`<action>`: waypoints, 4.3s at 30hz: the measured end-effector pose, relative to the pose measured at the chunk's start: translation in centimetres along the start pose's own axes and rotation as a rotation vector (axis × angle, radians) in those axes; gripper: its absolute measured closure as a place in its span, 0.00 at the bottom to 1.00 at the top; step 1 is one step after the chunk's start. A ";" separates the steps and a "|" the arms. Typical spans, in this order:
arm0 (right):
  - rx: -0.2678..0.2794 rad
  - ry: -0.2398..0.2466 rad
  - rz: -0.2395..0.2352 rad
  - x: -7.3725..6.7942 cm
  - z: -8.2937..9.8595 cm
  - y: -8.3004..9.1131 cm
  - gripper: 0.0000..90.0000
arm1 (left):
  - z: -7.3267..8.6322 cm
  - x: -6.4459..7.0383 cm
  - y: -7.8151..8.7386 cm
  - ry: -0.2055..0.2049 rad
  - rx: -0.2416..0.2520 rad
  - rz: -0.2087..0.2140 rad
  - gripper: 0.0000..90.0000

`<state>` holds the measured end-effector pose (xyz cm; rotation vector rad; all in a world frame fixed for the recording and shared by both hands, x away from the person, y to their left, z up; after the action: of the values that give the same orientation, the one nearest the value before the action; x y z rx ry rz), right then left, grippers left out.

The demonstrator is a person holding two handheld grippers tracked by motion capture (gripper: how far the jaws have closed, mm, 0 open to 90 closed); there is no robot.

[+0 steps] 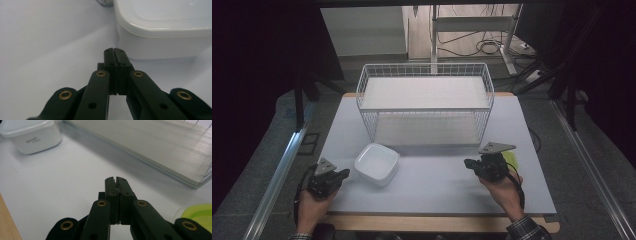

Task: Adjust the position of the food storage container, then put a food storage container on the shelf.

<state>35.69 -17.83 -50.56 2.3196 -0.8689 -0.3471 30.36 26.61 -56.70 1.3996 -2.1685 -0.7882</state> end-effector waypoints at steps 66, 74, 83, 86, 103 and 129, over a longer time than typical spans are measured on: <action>-0.071 -0.025 -0.040 -2.9 0.2 -5.2 0.99 | -6.4 13.6 -7.8 -0.213 -0.046 0.273 1.00; -0.072 -0.040 -0.025 -2.4 0.4 -5.0 0.98 | -6.6 14.4 -7.6 -0.229 -0.039 0.284 0.99; -0.029 0.013 0.012 -1.8 0.4 -2.1 0.84 | -6.8 12.8 -4.5 -0.208 0.035 0.253 0.67; -0.010 0.020 0.009 -1.6 0.3 -1.4 0.74 | -6.3 12.7 -3.7 -0.220 0.041 0.251 0.53; 0.040 0.064 -0.024 -2.7 1.2 -0.5 0.21 | -4.9 13.0 -2.8 -0.250 0.060 0.272 0.07; 0.029 0.082 -0.077 -3.8 0.7 -2.2 0.03 | -6.5 13.7 -3.7 -0.218 0.041 0.342 0.01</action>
<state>33.65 -14.33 -52.45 2.3813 -0.7506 -0.2718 31.54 11.34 -53.62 0.9563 -2.5116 -0.7973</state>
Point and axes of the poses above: each handheld gripper's, and its own axes: y roughly backward along the jaws, z roughly out of its underside, x roughly to its right, the point moved 6 cm from there along -y, roughly forward along the jaws, and after that the axes turned 3 degrees about y, right-handed, at the moved point
